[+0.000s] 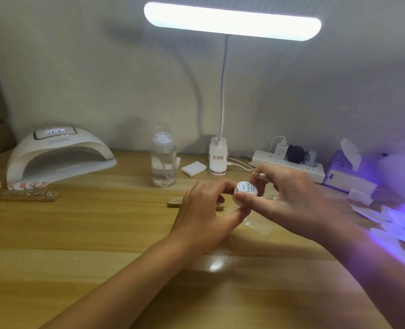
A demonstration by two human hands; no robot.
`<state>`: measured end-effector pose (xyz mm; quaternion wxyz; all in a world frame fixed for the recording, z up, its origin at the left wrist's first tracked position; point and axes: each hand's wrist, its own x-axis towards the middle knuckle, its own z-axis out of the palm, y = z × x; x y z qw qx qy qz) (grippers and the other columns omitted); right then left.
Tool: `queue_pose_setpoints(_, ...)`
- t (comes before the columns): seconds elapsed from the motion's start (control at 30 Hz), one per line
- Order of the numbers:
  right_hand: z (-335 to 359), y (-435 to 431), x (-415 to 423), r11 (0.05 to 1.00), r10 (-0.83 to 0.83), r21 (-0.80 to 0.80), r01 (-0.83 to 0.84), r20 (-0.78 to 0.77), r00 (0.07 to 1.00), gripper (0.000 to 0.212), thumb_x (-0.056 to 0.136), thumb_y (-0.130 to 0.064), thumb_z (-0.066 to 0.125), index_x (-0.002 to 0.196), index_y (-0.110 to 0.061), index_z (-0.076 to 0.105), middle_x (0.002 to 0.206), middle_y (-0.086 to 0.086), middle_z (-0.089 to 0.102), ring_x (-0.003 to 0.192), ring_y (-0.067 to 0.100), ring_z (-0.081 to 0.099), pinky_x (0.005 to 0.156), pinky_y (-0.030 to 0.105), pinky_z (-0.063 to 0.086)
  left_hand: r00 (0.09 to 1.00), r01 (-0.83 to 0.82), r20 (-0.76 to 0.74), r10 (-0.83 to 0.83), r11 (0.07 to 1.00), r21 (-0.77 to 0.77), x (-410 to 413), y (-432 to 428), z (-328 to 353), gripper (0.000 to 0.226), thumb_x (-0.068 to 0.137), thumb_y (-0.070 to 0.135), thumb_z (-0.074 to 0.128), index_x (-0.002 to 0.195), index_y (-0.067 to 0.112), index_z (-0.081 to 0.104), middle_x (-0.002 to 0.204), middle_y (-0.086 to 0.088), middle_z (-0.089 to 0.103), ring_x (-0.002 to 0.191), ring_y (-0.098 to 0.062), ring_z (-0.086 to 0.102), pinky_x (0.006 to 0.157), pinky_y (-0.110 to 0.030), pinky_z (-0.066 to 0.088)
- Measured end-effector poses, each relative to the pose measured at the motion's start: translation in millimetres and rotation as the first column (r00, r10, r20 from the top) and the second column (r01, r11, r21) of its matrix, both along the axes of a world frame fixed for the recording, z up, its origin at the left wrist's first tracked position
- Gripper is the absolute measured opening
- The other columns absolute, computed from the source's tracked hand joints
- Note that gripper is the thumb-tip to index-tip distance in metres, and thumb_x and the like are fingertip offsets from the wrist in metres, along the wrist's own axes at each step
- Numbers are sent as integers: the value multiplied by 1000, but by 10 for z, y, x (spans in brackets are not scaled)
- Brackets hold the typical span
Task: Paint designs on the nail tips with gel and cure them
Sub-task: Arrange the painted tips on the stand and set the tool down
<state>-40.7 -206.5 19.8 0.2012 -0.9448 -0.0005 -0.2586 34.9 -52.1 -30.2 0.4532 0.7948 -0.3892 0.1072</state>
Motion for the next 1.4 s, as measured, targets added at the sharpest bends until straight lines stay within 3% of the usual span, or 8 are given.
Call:
queue_pose_setpoints(0.27,73,-12,-43,992,121,37,-120,-12,993,33,80,-52,73,84,-20,65,74,-12,61,70,9,54,64,34,43,985,142,-98,-143,990,-21,71,59,145,25,74,40,81,93,27,72,79,16,67,71,-4,55,65,-29,49)
queue_pose_setpoints(0.43,78,-100,-54,985,155,82,-149,-78,985,31,80,-54,71,86,-24,65,68,-19,57,64,2,48,58,17,35,955,257,-165,-246,965,49,165,84,260,27,73,37,84,94,24,73,76,17,67,65,0,54,58,-17,41)
queue_pose_setpoints(0.53,64,-93,-36,998,62,-30,-64,-46,997,37,79,-60,65,84,-24,63,67,-12,59,64,6,55,59,26,40,993,114,-28,-112,992,58,139,-8,248,31,68,47,82,81,26,63,75,14,64,71,-8,57,62,-32,49)
queue_pose_setpoints(0.67,20,-73,-7,978,-110,-165,125,102,989,57,82,-71,50,71,-15,53,60,-3,55,59,23,53,54,36,33,983,-23,183,11,998,60,62,-180,236,39,65,56,79,75,33,50,69,20,47,71,-7,48,58,-25,37)
queue_pose_setpoints(0.83,-103,-103,68,960,-120,-246,131,59,991,56,91,-68,28,74,-17,45,65,4,52,65,27,47,57,35,19,977,-37,211,31,999,24,108,-232,209,36,66,53,80,75,38,49,70,17,55,72,-7,53,58,-23,38)
queue_pose_setpoints(1.23,-61,-158,16,962,79,-264,-73,10,997,60,89,-63,29,75,-10,54,62,-10,41,60,7,39,60,14,26,911,369,-202,-359,929,12,237,-128,214,22,70,30,87,71,34,65,68,17,64,68,1,60,54,-8,41)
queue_pose_setpoints(1.33,-36,-176,-16,978,128,-164,-125,7,992,61,90,-63,38,76,-8,59,63,-4,51,61,12,46,55,20,29,763,531,-425,-488,847,-19,256,-32,305,11,79,27,81,87,28,74,84,7,72,85,-14,70,74,-31,57)
queue_pose_setpoints(1.4,-9,-172,-38,985,164,-60,-164,3,986,54,94,-60,48,75,-10,60,60,-5,50,57,11,45,53,20,31,695,583,-509,-508,813,-15,293,27,364,21,83,30,77,101,20,75,98,-3,74,101,-20,69,93,-41,54)
